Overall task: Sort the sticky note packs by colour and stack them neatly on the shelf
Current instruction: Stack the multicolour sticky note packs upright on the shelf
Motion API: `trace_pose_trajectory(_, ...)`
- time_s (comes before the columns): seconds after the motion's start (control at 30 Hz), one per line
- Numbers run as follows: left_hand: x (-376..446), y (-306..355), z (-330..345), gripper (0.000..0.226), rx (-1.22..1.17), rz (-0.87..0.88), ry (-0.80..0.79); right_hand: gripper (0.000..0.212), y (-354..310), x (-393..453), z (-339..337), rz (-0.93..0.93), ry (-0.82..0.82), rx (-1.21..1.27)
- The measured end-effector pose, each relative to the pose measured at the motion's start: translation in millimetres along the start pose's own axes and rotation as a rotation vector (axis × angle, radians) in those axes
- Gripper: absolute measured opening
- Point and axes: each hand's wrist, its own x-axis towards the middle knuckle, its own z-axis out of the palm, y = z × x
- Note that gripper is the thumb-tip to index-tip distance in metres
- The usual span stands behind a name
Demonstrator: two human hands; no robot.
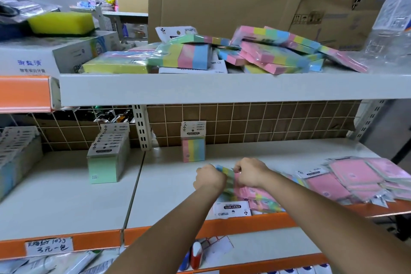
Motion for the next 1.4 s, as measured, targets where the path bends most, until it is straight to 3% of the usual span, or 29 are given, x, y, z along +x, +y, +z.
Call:
trace_pose_trajectory(0.43,7.9,-18.9,-16.8,0.017,-0.381,-0.056,-0.087,0.014,-0.5,8.8,-3.1,0.01,0.061,0.101)
trace_pose_trajectory(0.7,6.4,-38.1,-34.6,0.039,-0.64,-0.087,-0.188,0.018,-21.1,11.1,1.2,0.045,0.057,0.167)
trace_pose_trajectory(0.8,5.6,-42.1,-40.2,0.044,-0.696,-0.082,-0.203,0.029,-31.9,14.3,9.1,0.039,0.043,0.199)
trace_pose_trajectory(0.9,7.3,-46.6,-47.4,0.052,-0.695,-0.051,-0.216,0.027,-43.2,18.6,16.1,0.034,-0.001,0.31)
trace_pose_trajectory(0.97,12.3,-50.1,-51.7,0.056,-0.669,-0.018,-0.216,0.01,-48.7,23.7,19.8,0.031,-0.014,0.386)
trace_pose_trajectory(1.13,21.7,-51.1,-60.0,0.065,-0.564,0.057,-0.184,0.038,-55.9,38.2,32.3,0.077,-0.039,0.628)
trace_pose_trajectory(1.33,42.4,-44.9,-56.9,0.068,-0.425,0.154,-0.069,0.045,-60.3,73.8,55.8,0.073,-0.049,0.792)
trace_pose_trajectory(1.4,51.7,-40.2,-54.9,0.08,-0.381,0.123,-0.047,0.035,-71.1,67.9,49.7,0.047,-0.014,0.821)
